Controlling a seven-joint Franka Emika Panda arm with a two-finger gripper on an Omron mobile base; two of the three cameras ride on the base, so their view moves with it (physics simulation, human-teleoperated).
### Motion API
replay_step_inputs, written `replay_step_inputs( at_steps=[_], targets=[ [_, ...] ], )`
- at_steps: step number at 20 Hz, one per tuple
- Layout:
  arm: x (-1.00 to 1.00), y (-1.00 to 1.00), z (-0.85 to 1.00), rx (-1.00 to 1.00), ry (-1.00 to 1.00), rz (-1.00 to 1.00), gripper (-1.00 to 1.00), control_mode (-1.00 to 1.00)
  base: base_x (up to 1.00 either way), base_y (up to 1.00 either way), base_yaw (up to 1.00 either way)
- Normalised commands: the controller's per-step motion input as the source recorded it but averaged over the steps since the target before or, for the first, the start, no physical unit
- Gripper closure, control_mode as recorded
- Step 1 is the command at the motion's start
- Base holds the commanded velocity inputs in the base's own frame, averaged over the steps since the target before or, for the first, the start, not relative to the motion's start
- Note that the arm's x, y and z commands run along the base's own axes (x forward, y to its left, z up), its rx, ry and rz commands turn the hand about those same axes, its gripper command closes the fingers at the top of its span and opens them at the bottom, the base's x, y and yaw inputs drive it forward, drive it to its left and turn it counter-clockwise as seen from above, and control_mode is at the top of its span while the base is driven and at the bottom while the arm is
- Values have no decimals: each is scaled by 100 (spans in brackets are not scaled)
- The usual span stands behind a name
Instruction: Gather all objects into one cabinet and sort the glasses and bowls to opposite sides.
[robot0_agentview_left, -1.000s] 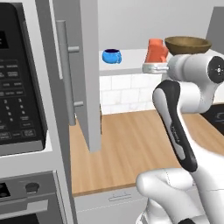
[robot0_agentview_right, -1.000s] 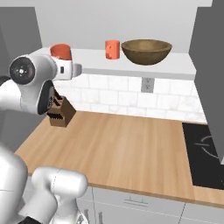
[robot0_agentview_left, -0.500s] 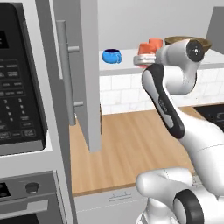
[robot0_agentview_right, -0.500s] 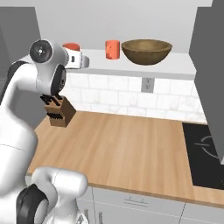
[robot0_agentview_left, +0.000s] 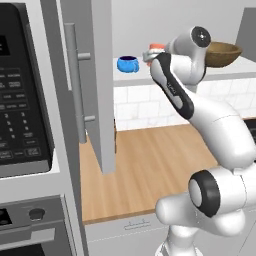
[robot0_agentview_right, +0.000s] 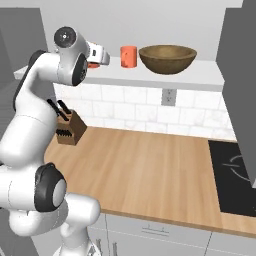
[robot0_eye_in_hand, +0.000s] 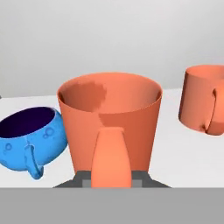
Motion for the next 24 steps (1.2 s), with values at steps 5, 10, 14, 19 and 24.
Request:
replay_step_inputs(
  at_steps=[5,10,14,19,24],
  targets=[
    [61,4,-31,-1,0,0,100,-100,0,0,0],
    [57,5,-36,-1,0,0,100,-100,0,0,0],
    [51,3,-7,0,0,0,100,-100,0,0,0],
    [31,15,0,-1,0,0,100,-100,0,0,0],
    [2,4,-1,0,0,0,-100,-100,0,0,0]
  ],
)
